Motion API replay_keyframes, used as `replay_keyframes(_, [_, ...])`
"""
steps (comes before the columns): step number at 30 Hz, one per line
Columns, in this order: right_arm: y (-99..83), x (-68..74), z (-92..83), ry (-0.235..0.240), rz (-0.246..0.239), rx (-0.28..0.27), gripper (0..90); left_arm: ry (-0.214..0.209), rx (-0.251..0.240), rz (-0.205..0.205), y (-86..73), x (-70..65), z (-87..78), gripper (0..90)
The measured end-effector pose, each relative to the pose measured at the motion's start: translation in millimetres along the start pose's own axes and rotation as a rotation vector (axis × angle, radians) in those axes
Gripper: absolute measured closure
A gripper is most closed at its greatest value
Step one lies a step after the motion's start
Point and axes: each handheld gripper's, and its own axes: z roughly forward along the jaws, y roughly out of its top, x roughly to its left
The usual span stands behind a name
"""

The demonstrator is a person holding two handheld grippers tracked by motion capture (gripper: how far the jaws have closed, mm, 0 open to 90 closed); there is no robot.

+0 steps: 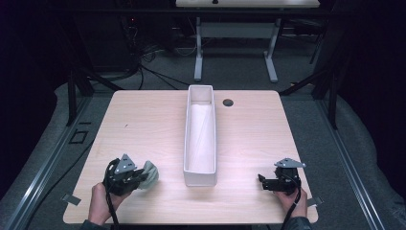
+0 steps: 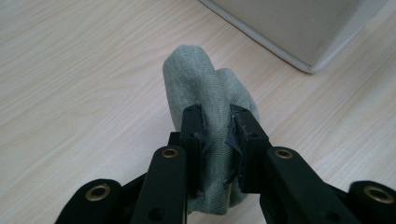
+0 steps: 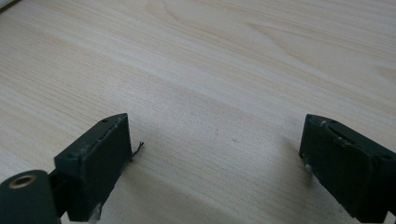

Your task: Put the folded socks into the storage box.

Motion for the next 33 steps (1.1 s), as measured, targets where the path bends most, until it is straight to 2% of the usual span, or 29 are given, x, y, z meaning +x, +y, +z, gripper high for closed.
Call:
replay_keyframes(8, [2.0,0.1,2.4,0.003,-0.001,0.007,5.7,-0.016,-0.005,0.009,7.2,0.2,-3.5,76.7])
replay_keyframes(33, [2.7,-0.1,2.9,0.006,-0.01,0.013,4.5,-0.005,-0.029,0.036,27.1,4.8,-15.7,76.7])
